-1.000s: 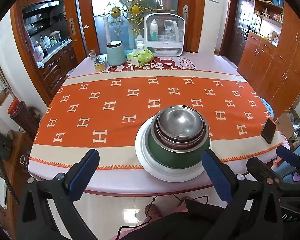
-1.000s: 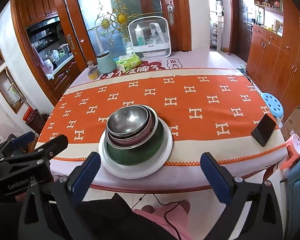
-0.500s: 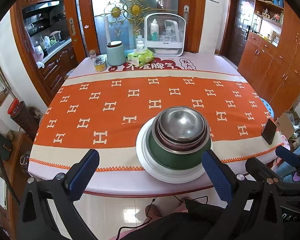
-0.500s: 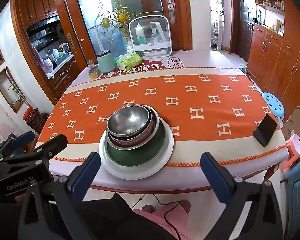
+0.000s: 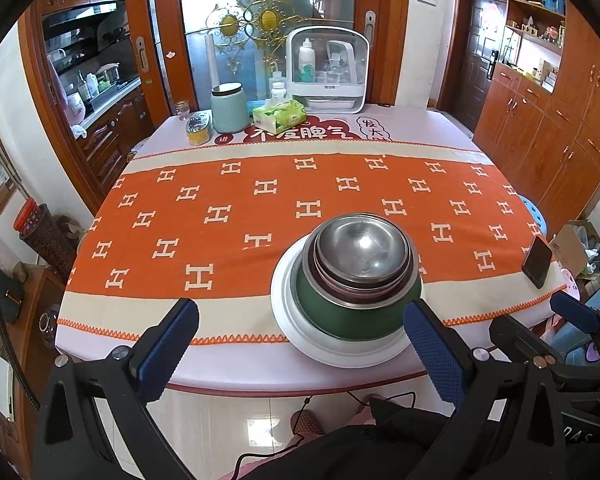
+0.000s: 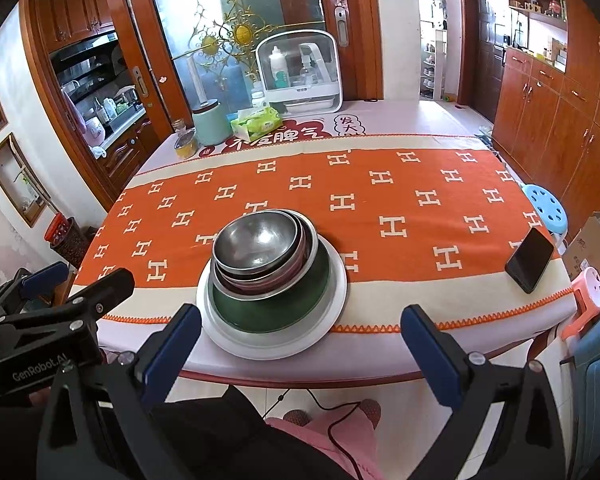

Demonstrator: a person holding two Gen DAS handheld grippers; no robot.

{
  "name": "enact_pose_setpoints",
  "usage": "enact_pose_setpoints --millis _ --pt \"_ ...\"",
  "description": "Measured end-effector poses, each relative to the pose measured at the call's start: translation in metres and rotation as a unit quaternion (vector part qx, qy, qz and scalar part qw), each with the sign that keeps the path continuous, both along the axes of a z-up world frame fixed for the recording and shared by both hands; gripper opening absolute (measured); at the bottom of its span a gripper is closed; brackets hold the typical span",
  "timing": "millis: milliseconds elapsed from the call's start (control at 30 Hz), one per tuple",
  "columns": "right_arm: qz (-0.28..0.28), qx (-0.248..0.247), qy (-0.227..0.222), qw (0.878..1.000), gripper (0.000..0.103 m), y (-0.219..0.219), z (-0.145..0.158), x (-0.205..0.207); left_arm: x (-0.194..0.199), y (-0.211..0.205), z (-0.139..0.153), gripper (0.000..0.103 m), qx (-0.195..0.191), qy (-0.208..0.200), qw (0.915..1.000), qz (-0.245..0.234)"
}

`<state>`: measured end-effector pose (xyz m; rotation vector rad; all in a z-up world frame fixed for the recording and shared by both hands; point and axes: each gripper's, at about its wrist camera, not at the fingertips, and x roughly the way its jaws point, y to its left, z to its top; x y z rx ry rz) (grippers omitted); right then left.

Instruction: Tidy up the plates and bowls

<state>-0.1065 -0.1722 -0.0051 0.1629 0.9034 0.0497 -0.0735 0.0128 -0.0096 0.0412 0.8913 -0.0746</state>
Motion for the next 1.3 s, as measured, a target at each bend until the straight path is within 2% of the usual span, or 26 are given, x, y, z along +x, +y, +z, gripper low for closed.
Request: enact_pose_setpoints --millis 1300 --pt "0.002 0.0 0.003 1.0 0.101 -0.015 -0.005 0.005 0.008 -0.012 -0.002 0.102 0.001 0.001 1.0 0.004"
